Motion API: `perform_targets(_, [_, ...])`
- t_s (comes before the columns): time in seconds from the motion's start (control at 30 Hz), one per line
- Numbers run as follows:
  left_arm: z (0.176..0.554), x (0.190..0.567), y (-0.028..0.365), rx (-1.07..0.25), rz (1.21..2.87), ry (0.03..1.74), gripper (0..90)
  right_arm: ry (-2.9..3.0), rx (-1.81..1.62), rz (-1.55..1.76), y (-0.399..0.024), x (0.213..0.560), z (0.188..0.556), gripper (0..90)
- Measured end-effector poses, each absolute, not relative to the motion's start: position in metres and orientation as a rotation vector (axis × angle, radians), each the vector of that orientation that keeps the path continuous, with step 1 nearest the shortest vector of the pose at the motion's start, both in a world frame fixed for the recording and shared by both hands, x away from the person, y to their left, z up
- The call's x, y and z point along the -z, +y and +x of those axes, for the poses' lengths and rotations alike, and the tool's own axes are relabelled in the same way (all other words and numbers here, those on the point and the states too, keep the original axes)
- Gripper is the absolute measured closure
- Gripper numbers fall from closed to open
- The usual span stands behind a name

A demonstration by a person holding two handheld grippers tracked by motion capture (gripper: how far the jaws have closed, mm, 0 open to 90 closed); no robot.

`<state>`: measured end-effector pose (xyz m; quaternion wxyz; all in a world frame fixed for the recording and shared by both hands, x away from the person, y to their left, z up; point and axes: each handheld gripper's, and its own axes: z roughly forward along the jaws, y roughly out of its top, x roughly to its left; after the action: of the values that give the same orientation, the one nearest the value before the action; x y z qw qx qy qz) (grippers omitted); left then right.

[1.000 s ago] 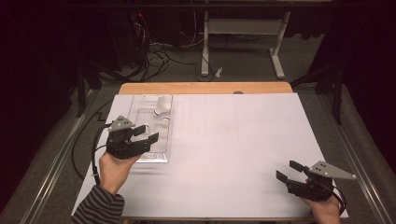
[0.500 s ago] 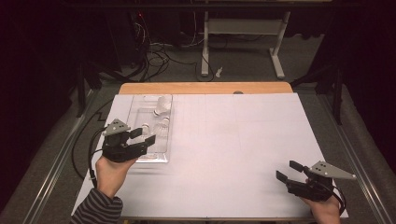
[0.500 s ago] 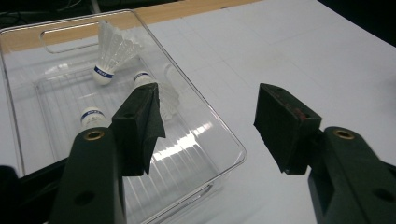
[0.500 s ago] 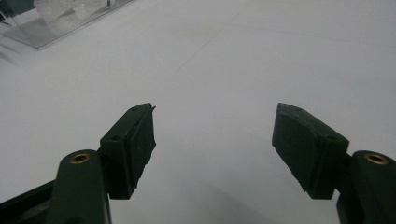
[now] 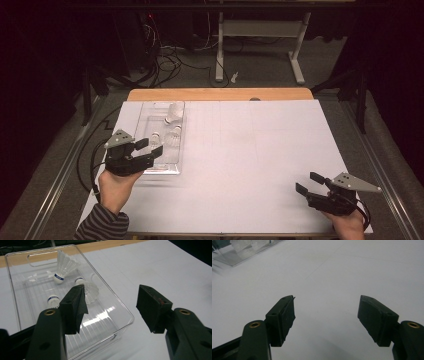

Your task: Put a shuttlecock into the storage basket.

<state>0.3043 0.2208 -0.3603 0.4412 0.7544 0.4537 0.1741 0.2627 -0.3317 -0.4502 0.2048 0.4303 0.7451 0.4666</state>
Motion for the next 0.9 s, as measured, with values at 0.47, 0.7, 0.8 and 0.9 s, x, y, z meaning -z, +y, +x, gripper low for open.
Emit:
perform_targets(0.47, [0.295, 0.364, 0.225, -0.439, 1.857, 1.122, 40.7, 2.077, -1.301, 1.200, -0.332, 0.450, 0.263, 30.3])
perform_targets(0.7, [0.290, 0.365, 0.227, -0.440, 1.842, 1.119, 40.3, 2.077, -1.300, 1.199, -0.331, 0.450, 0.263, 30.3])
perform_targets(0.8, [0.289, 0.366, 0.227, -0.442, 1.837, 1.120, 40.3, 2.077, -1.299, 1.199, -0.331, 0.450, 0.263, 30.3])
perform_targets(0.9, [0.287, 0.367, 0.228, -0.441, 1.833, 1.119, 40.2, 2.078, -1.299, 1.199, -0.331, 0.450, 0.263, 30.3])
